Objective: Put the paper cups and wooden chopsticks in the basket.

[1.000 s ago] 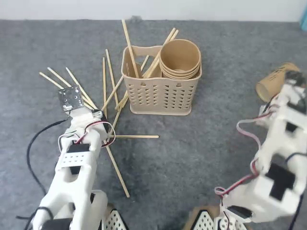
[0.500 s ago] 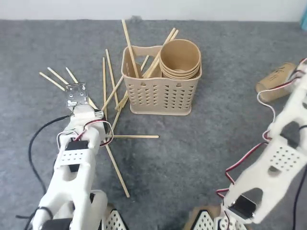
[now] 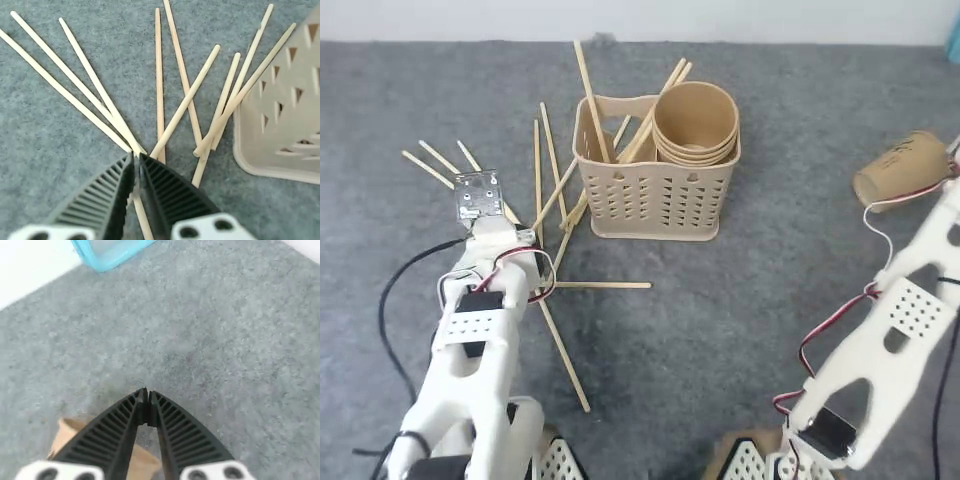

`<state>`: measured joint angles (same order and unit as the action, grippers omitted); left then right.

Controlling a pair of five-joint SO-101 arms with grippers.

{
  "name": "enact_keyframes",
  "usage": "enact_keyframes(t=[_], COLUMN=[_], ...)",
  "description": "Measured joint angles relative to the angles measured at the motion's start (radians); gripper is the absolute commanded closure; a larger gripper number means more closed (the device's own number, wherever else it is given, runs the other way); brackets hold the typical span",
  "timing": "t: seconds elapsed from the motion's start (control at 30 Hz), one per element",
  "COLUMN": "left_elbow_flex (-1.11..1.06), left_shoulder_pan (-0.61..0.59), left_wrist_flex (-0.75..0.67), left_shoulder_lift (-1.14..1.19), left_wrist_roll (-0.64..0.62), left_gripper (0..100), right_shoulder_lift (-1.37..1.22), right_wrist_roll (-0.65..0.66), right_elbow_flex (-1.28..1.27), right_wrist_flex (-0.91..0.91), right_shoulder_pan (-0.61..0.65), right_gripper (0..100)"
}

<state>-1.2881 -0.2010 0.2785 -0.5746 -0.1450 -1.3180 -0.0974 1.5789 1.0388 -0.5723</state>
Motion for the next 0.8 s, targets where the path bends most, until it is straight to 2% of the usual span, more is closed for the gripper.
enact_keyframes(t=[0.17, 0.3, 0.43, 0.6, 0.8], left_elbow_flex=[0.000, 0.000, 0.000, 0.000, 0.000], left_shoulder_pan=[0.000, 0.000, 0.000, 0.000, 0.000], left_wrist_flex=[0.000, 0.000, 0.000, 0.000, 0.000], left_shoulder_lift=[0.000, 0.000, 0.000, 0.000, 0.000], left_wrist_roll=[0.000, 0.000, 0.000, 0.000, 0.000], left_gripper=[99, 99, 99, 99, 99], right_shoulder_lift=[-0.055, -0.054, -0.054, -0.054, -0.028], right_wrist_roll=[-0.005, -0.008, 0.058, 0.143, 0.146], right_elbow_flex=[-0.026, -0.069, -0.017, 0.052, 0.051], right_wrist_flex=[-0.074, -0.041, 0.140, 0.445, 0.687], right_shoulder_pan=[0.000, 0.017, 0.074, 0.212, 0.345], right_gripper=[98.6, 98.7, 99.0, 99.0, 99.0])
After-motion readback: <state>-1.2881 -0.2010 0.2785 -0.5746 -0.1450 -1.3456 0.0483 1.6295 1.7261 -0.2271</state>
